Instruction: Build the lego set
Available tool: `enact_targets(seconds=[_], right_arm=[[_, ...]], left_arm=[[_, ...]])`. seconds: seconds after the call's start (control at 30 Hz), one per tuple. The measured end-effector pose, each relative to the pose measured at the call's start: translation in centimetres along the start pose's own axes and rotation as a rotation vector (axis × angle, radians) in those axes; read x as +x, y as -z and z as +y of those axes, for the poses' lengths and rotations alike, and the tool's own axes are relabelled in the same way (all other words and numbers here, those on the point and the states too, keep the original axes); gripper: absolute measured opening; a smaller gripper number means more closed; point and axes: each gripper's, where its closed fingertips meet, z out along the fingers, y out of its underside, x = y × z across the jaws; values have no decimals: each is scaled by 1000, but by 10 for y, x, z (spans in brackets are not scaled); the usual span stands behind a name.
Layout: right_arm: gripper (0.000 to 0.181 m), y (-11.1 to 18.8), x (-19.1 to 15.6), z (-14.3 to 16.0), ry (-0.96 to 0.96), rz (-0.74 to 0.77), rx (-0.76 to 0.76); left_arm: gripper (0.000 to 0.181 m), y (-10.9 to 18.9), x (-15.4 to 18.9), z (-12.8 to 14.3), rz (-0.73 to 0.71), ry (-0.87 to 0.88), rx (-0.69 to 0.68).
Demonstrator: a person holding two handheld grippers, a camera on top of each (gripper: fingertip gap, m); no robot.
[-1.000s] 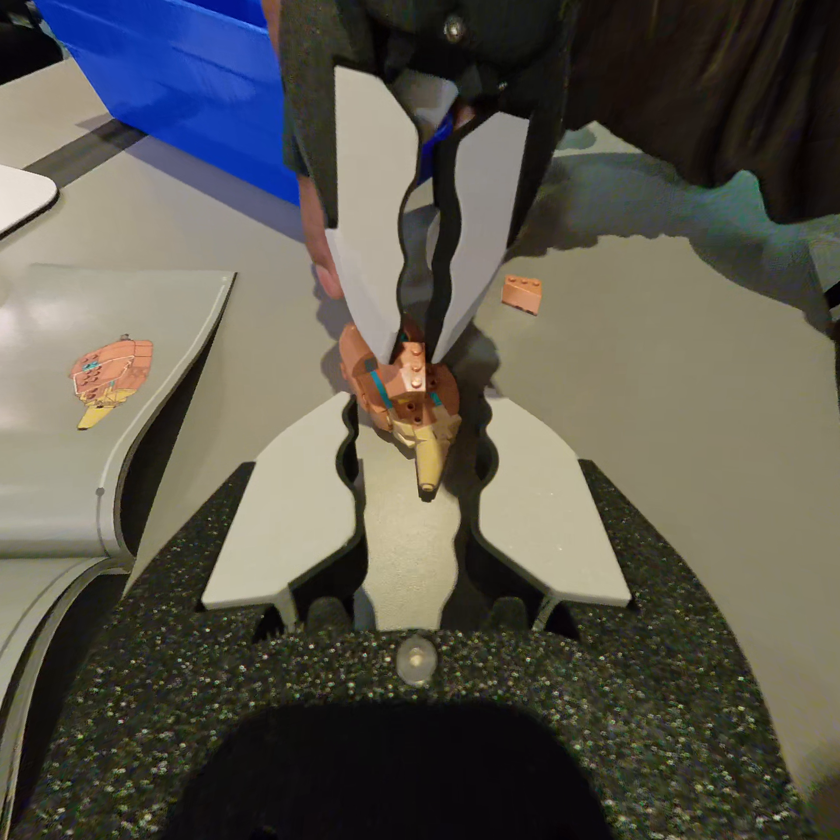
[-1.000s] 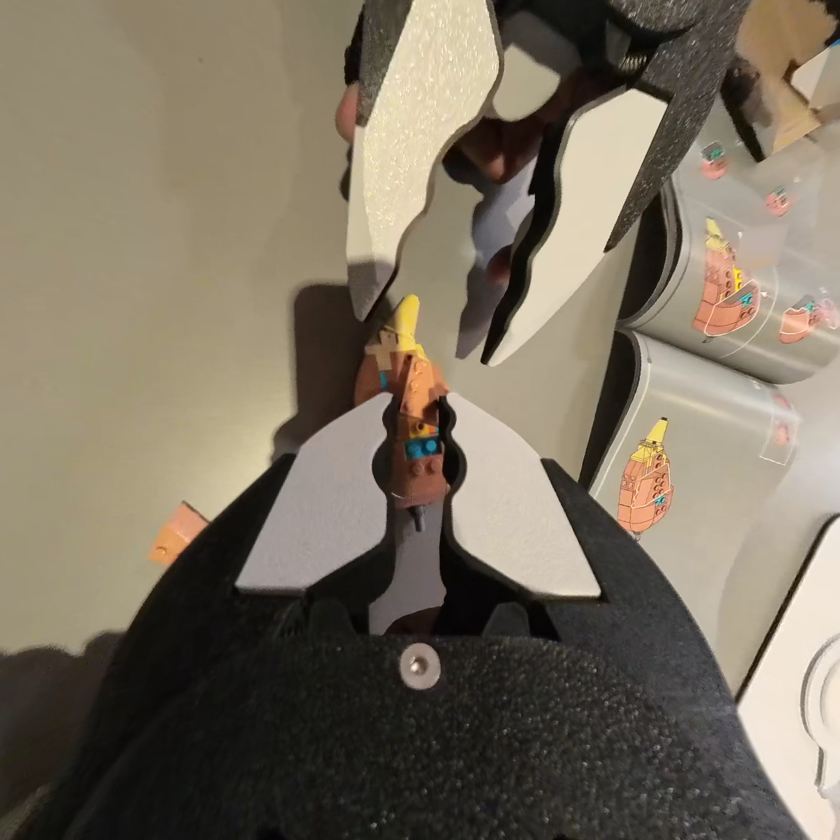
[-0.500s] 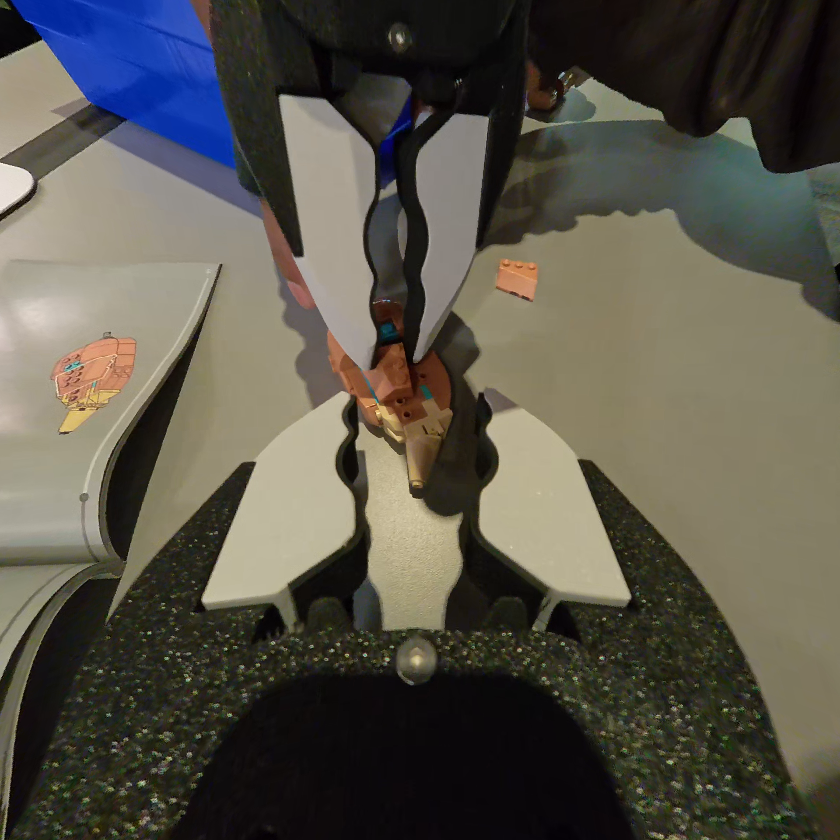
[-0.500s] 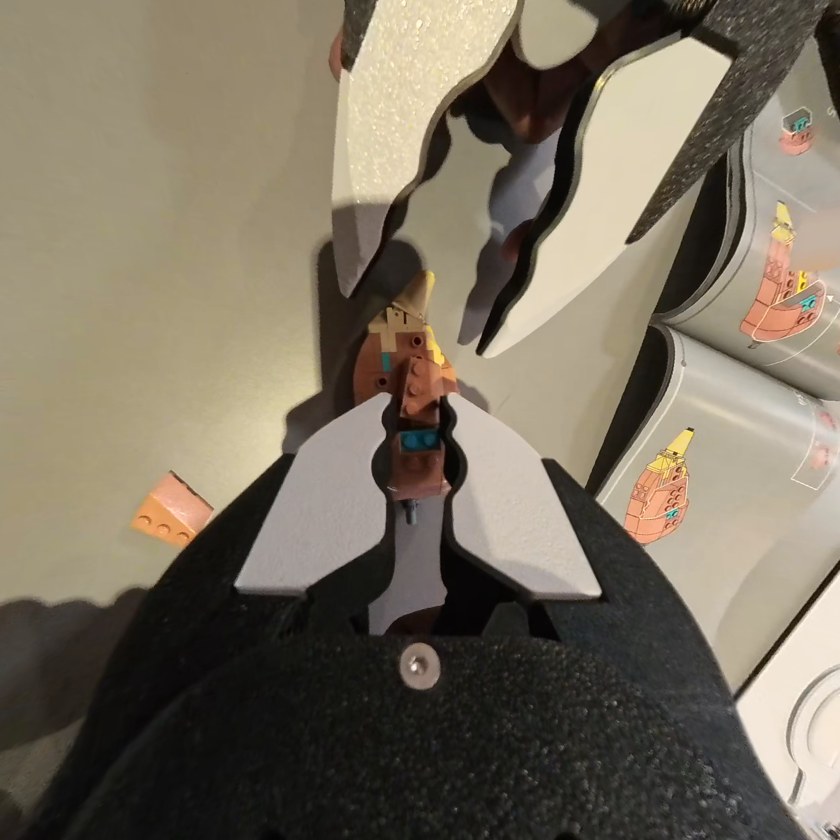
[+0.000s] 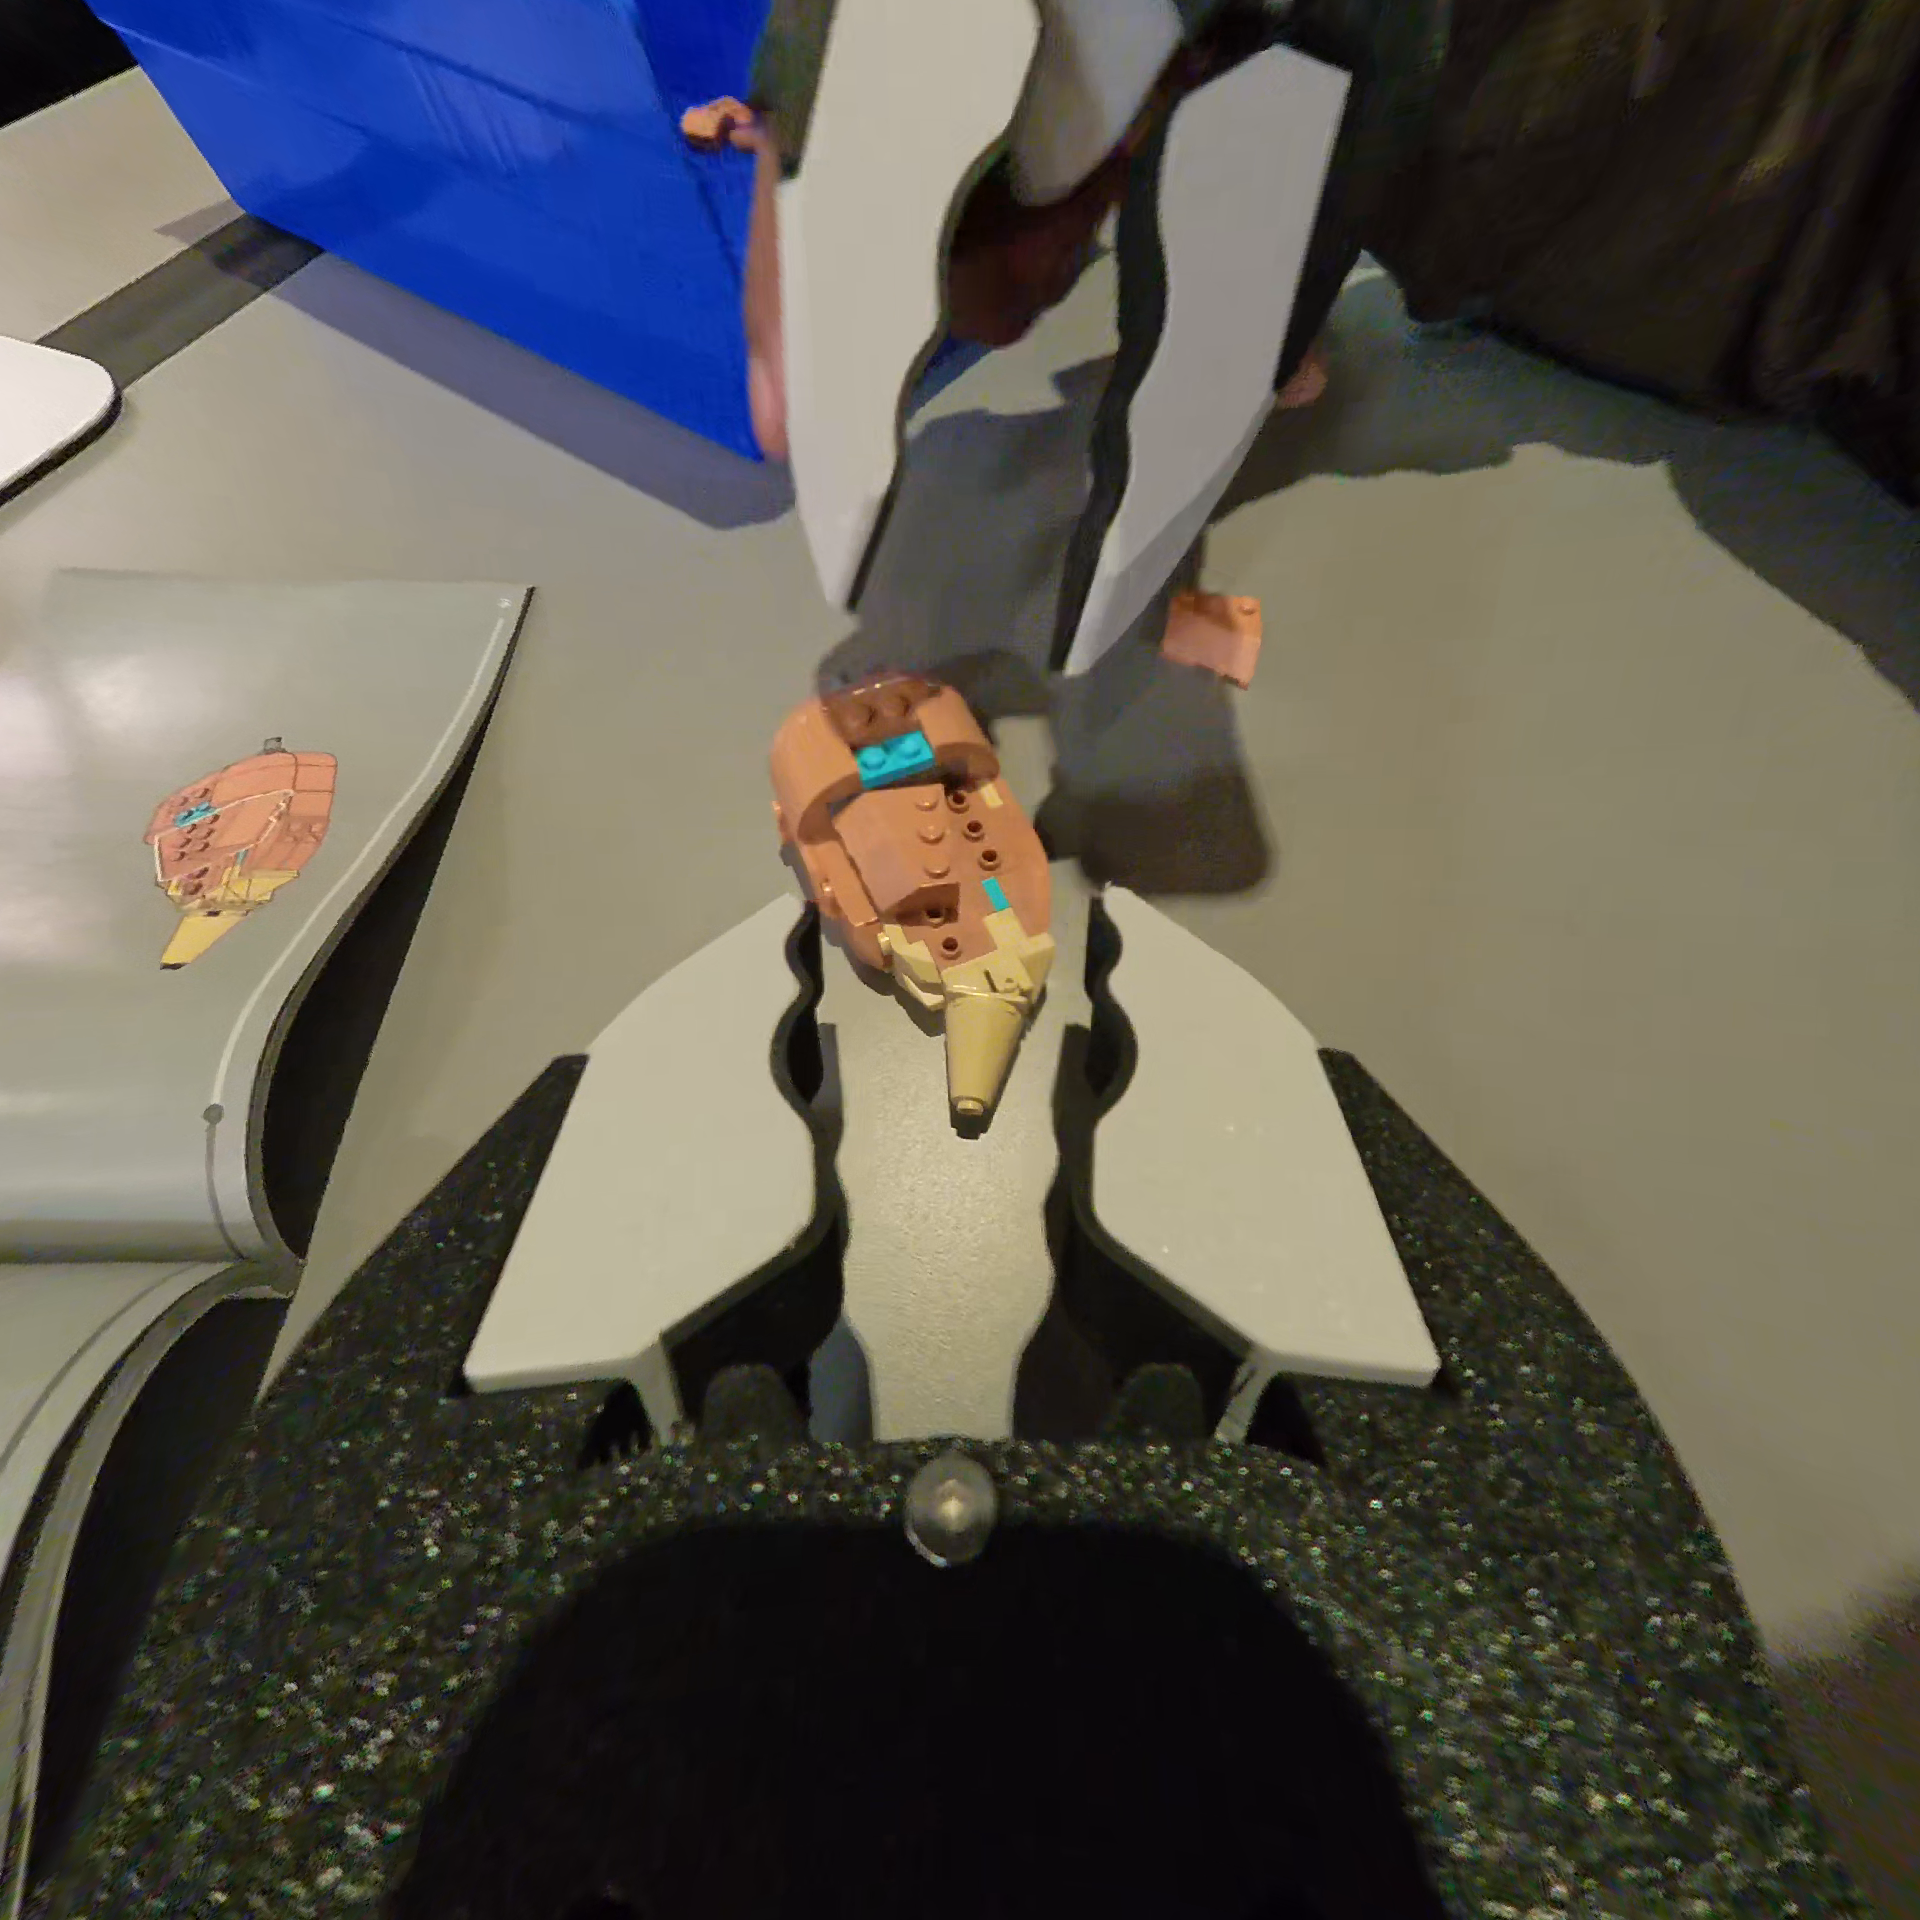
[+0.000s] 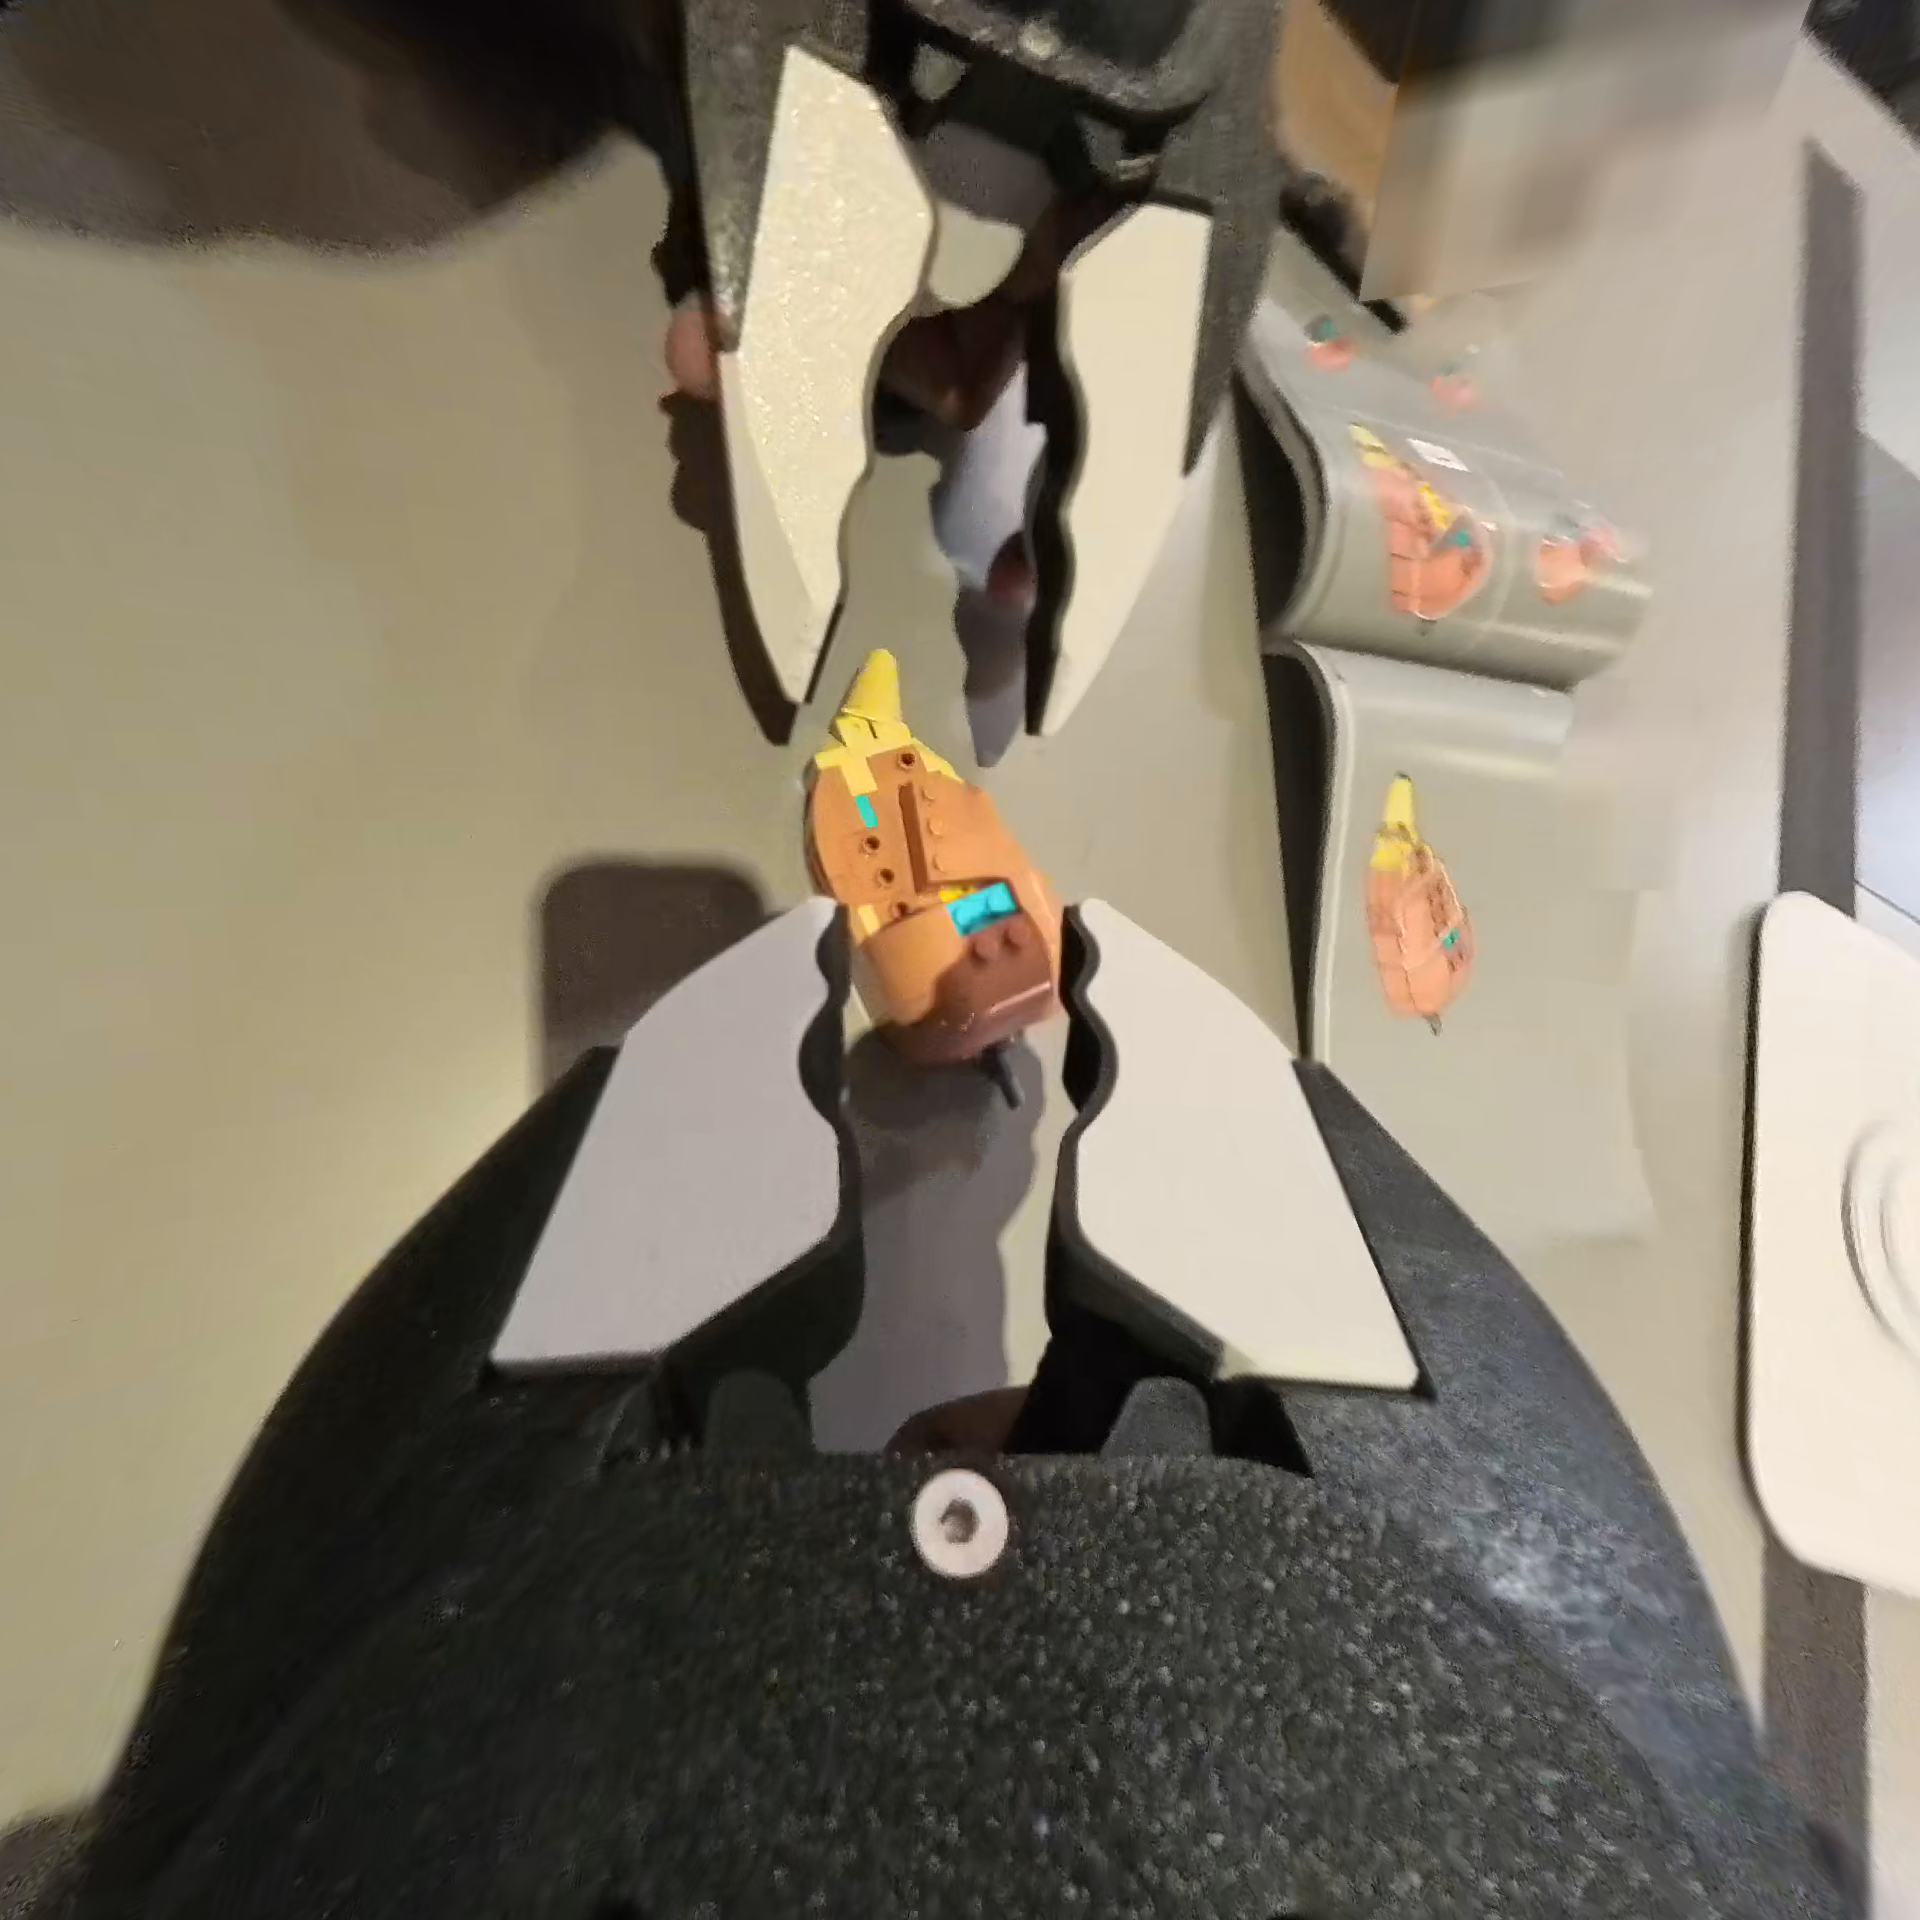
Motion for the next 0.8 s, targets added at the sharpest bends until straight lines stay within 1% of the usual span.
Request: enact_targets(seconds=[0.1, 0.2, 0.3, 0.4, 0.5, 0.6, 0.73, 0.8], right_arm=[[39, 7, -1, 6, -70, 98, 73], [40, 6, 1, 17, -126, 144, 90], [49, -3, 3, 24, -146, 115, 78], [57, -12, 1, 26, -149, 55, 75], [60, -16, -1, 26, -140, 8, 79], [65, -23, -1, 31, -140, -8, 48], [65, -29, -1, 35, -144, -10, 9], [61, -30, 0, 35, -153, -5, 9]], left_arm=[[47, -1, -6, 0, -33, 28, 0], [45, -1, -10, -2, -58, 50, 10], [44, -1, -12, -3, -69, 58, 16], [42, -1, -14, -4, -78, 63, 21], [40, -2, -14, -3, -83, 62, 11], [38, -4, -12, -3, -81, 48, 3], [36, -7, -10, -3, -88, 23, -8], [35, -9, -10, -3, -95, 8, -10]])
